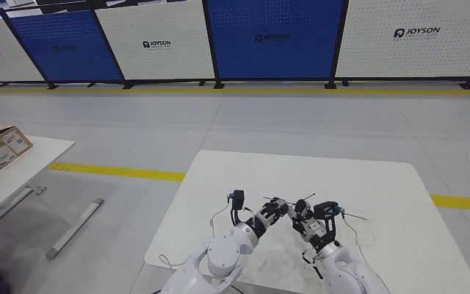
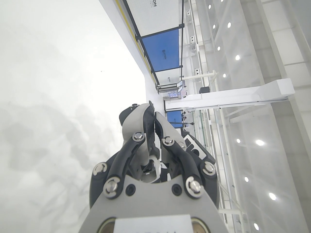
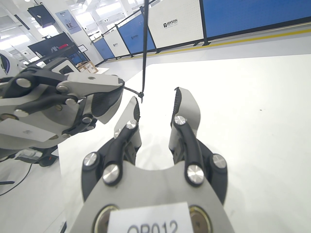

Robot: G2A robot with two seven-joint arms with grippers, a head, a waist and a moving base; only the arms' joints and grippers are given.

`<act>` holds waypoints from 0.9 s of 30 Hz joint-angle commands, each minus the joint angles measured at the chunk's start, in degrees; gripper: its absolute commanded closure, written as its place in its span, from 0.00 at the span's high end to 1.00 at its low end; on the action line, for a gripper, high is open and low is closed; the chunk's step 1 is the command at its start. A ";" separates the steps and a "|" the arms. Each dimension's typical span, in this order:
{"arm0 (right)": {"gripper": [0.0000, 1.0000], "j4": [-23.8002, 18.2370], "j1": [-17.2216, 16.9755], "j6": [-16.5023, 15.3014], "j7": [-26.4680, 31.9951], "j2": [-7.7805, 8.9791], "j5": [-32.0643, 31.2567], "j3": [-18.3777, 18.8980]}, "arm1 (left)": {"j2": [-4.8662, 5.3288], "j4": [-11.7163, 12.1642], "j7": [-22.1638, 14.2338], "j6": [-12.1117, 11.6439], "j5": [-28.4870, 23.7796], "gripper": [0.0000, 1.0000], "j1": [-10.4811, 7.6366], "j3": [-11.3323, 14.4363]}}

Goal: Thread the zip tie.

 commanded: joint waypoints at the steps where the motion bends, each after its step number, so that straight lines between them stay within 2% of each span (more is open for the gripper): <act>1: 0.29 -0.01 -0.04 0.13 -0.08 0.03 -0.04 0.04 | 0.00 -0.04 -0.11 0.07 0.13 0.00 0.03 0.11; 8: 0.21 -0.06 -0.02 0.07 -0.06 0.15 -0.24 -0.04 | 0.02 -0.10 -0.37 0.34 0.49 0.00 0.05 0.24; 20: 0.23 -0.40 -0.01 -0.82 -0.02 0.41 -1.28 -0.38 | -0.02 0.22 0.06 0.87 1.68 0.00 -0.28 0.69; 24: 0.20 -0.38 -0.02 -0.70 -0.07 0.45 -1.05 -0.41 | -0.06 0.35 0.21 1.01 1.72 0.00 -0.40 0.78; 25: 0.18 -0.34 -0.01 -0.63 -0.05 0.45 -0.92 -0.42 | -0.07 0.36 0.24 1.04 1.75 0.00 -0.42 0.80; 27: 0.00 -0.19 0.08 -0.49 0.05 0.46 -0.76 -0.46 | -0.08 0.37 0.28 1.07 1.82 0.00 -0.45 0.82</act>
